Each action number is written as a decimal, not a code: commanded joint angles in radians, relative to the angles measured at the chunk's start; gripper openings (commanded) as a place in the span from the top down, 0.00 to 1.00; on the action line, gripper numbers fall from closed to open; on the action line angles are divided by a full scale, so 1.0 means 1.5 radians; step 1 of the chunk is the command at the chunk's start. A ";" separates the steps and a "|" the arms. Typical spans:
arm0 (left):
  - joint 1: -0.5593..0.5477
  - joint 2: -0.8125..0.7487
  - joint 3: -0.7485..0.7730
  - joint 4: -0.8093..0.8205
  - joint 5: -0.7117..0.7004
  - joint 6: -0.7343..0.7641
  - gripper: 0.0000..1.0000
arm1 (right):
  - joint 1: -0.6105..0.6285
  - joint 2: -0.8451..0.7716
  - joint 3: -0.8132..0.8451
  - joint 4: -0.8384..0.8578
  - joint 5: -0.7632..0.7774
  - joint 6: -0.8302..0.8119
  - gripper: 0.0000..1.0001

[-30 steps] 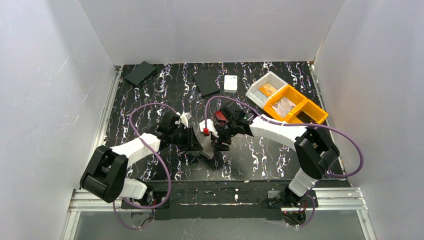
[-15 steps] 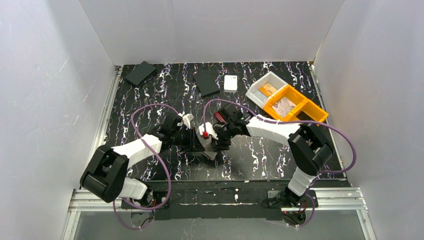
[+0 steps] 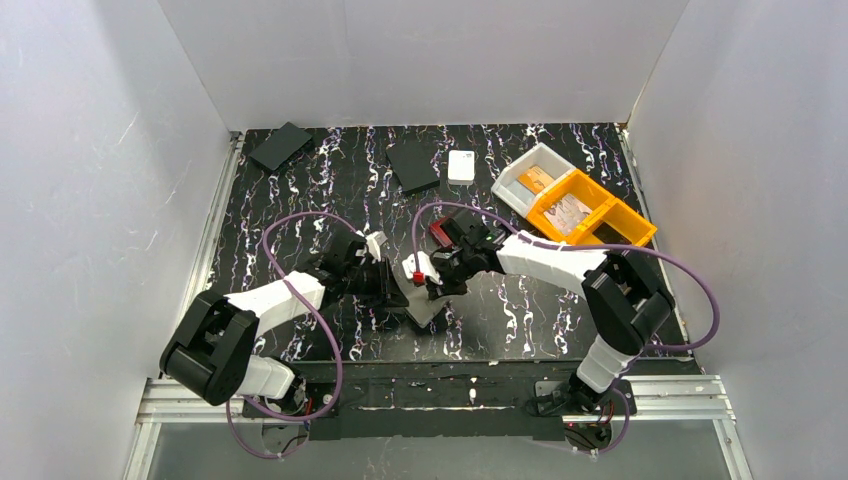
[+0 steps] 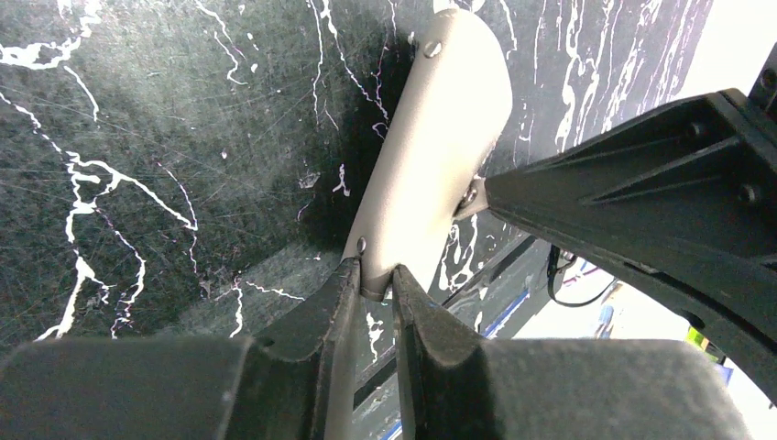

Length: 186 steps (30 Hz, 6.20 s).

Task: Take the credit cards out of the card holder
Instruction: Open the card holder at the center of the board.

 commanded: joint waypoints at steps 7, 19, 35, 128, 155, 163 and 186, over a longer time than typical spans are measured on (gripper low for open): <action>0.002 -0.007 -0.014 0.016 -0.065 -0.021 1.00 | 0.005 -0.073 -0.043 -0.067 -0.060 -0.024 0.99; 0.000 -0.008 -0.020 0.038 -0.054 -0.023 1.00 | -0.015 -0.087 -0.067 0.029 -0.056 0.074 0.62; -0.011 -0.009 -0.031 0.064 -0.030 -0.033 1.00 | 0.007 0.056 0.059 -0.075 -0.055 0.049 0.52; -0.444 0.098 0.191 -0.068 -0.488 -0.092 0.02 | -0.173 -0.328 -0.218 -0.110 -0.108 0.087 0.99; -0.394 0.024 0.068 -0.036 -0.403 -0.189 0.68 | -0.200 -0.325 -0.236 -0.072 -0.022 0.114 0.99; -0.337 0.000 -0.001 0.012 -0.370 -0.212 0.80 | -0.200 -0.308 -0.250 -0.022 0.078 0.154 0.99; -0.331 -0.246 0.079 -0.035 -0.275 -0.007 0.50 | -0.278 -0.379 -0.230 -0.068 -0.172 0.194 0.46</action>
